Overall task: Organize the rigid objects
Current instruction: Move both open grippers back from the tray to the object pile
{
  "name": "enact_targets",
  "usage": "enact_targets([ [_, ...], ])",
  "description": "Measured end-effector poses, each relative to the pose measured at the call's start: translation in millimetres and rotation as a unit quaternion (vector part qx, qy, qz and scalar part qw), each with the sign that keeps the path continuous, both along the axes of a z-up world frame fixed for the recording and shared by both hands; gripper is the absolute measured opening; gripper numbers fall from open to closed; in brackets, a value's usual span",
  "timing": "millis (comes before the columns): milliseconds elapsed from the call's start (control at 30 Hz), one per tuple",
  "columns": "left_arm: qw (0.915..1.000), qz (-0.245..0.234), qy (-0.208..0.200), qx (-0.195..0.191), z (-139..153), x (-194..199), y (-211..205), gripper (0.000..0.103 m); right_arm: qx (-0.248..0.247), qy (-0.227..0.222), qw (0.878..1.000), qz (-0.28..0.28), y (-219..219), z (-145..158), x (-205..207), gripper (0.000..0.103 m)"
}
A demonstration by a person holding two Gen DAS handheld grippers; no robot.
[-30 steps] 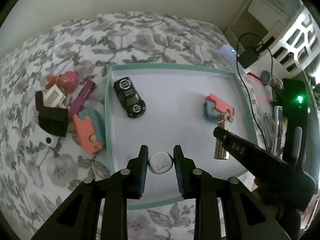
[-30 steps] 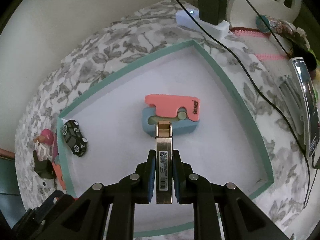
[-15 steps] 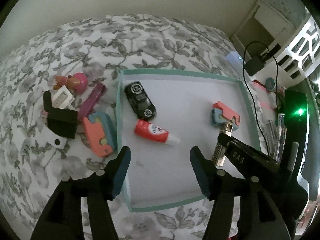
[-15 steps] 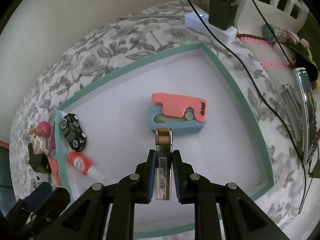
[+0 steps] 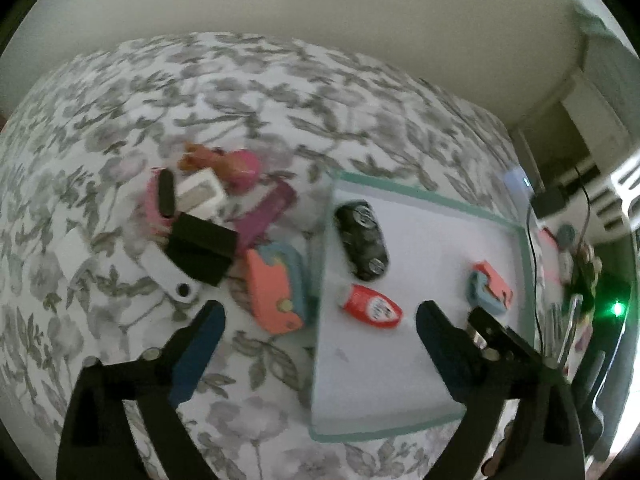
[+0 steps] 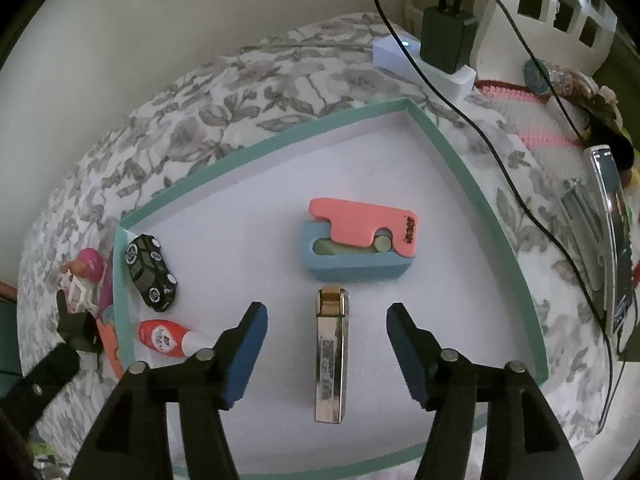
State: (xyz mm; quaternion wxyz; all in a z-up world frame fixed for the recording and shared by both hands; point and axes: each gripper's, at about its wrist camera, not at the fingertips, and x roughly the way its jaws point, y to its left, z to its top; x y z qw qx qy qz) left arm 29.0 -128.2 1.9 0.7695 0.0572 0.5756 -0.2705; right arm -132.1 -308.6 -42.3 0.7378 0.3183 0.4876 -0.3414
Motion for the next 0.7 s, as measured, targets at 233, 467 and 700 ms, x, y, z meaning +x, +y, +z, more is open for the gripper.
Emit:
enact_targets([
  [233, 0.9979, 0.065, -0.003, -0.005, -1.5, 28.0, 30.8, 0.097, -0.01, 0.0, 1.0, 0.006, 1.4, -3.3, 3.1, 0.088],
  [467, 0.9925, 0.122, -0.009, 0.0, -5.9, 50.5, 62.7, 0.097, -0.019, -0.014, 1.0, 0.011, 4.1, -0.3, 5.9, 0.103],
  [700, 0.9893, 0.13, -0.058, 0.034, -7.1, 57.3, 71.3, 0.097, -0.049, -0.038, 0.998, 0.014, 8.0, 12.0, 8.2, 0.103],
])
